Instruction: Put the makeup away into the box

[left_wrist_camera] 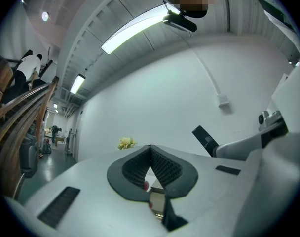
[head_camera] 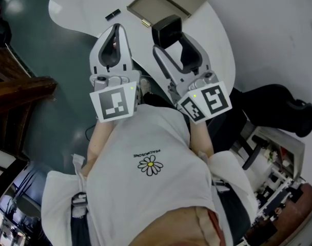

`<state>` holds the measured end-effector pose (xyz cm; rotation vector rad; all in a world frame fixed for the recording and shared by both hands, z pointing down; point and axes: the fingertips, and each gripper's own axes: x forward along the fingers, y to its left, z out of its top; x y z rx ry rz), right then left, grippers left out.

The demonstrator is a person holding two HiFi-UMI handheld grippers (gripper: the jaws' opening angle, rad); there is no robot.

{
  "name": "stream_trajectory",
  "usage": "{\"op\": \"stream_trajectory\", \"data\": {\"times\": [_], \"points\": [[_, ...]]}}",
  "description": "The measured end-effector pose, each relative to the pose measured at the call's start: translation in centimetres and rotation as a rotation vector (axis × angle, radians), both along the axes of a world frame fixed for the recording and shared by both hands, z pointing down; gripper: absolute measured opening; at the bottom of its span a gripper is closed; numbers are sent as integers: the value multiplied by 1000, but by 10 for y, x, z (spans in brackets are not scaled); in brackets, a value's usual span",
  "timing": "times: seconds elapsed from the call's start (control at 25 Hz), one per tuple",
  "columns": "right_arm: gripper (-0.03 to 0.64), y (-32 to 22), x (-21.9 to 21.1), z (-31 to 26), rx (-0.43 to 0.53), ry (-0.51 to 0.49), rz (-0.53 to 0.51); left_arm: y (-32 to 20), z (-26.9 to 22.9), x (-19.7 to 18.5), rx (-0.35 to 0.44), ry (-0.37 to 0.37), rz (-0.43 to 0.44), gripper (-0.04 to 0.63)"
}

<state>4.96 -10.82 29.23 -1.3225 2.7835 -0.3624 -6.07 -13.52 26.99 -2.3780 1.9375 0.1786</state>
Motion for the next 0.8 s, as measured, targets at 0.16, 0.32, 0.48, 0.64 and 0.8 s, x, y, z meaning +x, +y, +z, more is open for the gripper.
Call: {"op": "stream_trajectory", "data": {"times": [0.16, 0.32, 0.48, 0.64, 0.8], "points": [[301, -22, 7, 20, -30, 95, 1, -13, 8, -5, -24, -1, -14, 20], [301, -45, 17, 42, -51, 177, -5, -24, 18, -6, -51, -9, -30, 20], [301, -72, 25, 87, -142, 272, -45, -37, 36, -4, -102, -39, -34, 20], [301, -103, 29, 160, -261, 462, -144, -49, 53, -4, -148, -57, -33, 20], [301, -121, 38, 215, -381, 589, -219, -53, 70, -4, -198, -81, -30, 20]]}}
